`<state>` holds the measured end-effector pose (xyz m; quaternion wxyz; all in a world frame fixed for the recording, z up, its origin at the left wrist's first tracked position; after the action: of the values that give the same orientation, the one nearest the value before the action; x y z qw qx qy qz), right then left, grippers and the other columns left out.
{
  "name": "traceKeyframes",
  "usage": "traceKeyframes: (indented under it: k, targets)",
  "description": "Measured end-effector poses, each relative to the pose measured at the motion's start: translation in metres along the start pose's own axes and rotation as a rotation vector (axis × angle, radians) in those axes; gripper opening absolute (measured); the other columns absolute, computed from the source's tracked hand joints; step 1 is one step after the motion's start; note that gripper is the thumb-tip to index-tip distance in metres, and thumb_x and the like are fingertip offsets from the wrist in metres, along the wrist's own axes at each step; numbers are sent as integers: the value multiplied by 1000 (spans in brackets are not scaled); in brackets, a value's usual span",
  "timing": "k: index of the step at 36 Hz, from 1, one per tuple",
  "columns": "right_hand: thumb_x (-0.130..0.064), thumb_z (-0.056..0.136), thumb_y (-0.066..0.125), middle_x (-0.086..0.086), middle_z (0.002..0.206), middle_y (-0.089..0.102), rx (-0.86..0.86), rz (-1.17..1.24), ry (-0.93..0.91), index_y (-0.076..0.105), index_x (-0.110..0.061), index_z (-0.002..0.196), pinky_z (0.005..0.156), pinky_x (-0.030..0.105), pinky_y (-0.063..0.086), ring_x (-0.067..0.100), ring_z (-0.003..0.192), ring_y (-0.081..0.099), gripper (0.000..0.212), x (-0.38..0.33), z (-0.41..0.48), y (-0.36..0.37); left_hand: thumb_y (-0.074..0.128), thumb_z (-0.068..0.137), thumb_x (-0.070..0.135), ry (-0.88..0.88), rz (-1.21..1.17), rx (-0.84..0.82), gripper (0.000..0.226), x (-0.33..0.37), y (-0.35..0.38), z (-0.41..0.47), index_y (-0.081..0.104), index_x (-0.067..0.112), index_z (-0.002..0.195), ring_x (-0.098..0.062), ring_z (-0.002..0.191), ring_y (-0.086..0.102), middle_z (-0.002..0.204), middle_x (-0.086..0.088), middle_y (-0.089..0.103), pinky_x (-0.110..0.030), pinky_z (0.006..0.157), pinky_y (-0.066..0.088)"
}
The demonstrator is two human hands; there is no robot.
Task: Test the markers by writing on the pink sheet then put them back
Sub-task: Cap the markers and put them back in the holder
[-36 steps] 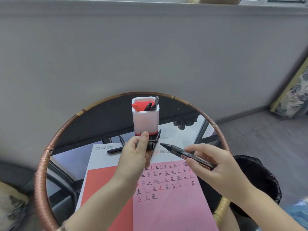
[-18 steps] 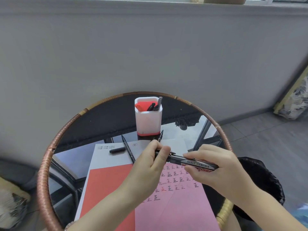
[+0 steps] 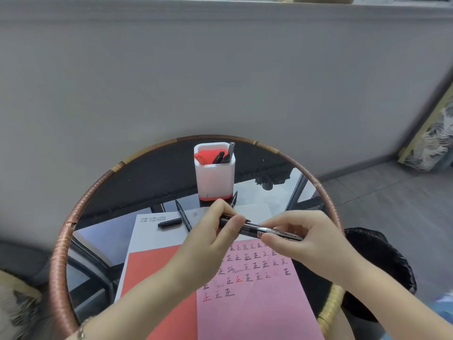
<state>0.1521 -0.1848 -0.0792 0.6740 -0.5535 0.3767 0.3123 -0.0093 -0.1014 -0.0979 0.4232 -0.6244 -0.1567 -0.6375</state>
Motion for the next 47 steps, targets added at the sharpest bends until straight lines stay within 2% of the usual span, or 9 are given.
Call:
traceKeyframes:
  k: [5,11,14,18,27,33,38,44,47]
  targets:
    - [-42,83,58,-15,80,56,-106,-444,-43,65,-32,95,69,20,44,0,76,48,17,-2,9,9,56,87,33,-54,96,94,17,8,-4,12,56,19,77,-8,51,40,58,7,48,-20,47,35]
    - [-33,87,56,-9,82,63,-53,-381,5,64,-21,97,72,32,51,6,73,56,17,0,24,8,55,88,36,-103,193,100,18,11,-1,35,56,20,80,-13,56,49,67,-5,56,-27,52,43]
    - [-32,85,59,-6,82,67,6,-354,150,64,-20,90,74,36,54,14,76,63,14,20,26,-11,52,88,44,-221,358,-49,17,3,7,51,54,27,94,-16,75,63,83,3,64,-34,68,53]
    - [-32,81,60,-2,84,68,240,-426,291,66,-18,84,74,35,52,19,83,62,16,55,21,-62,49,91,42,-298,558,-235,21,-7,24,71,54,27,105,-11,85,62,96,5,64,-34,80,53]
    - [-25,80,55,11,62,58,489,-559,708,54,-8,62,55,29,37,30,68,58,25,150,-5,-179,47,93,32,-313,759,-275,22,-9,61,92,60,20,107,-15,86,62,105,1,64,-32,82,53]
    - [-25,86,52,13,101,65,478,-684,862,61,-5,102,73,32,46,32,92,60,27,178,-19,-200,46,93,31,-297,763,-254,19,-10,67,88,60,22,103,-12,84,62,94,6,61,-30,80,52]
    - [-22,85,50,7,109,64,406,-710,802,60,-17,105,72,29,42,28,98,59,24,173,-20,-179,45,92,29,-288,737,-225,13,-13,58,82,58,26,96,-12,84,62,95,5,63,-31,78,52]
    - [-28,87,49,2,108,65,302,-686,542,61,-21,106,76,30,46,23,98,59,24,122,-2,-124,46,93,26,-290,700,-128,14,-19,25,67,59,25,96,-12,86,59,94,7,63,-29,74,50]
    - [-29,88,49,-1,101,66,234,-647,385,63,-20,105,67,27,45,19,87,59,23,84,12,-86,47,92,26,-319,688,-69,14,-25,1,57,60,25,96,-12,88,56,94,8,59,-27,71,46]
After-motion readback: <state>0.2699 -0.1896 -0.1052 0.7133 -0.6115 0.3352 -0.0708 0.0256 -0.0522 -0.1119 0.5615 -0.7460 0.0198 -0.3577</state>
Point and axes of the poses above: each hand's wrist, its own z-axis towards the middle knuckle, its own y-axis out of the palm, x = y × z, the point moved 1 cm from there along z, towards the middle knuckle
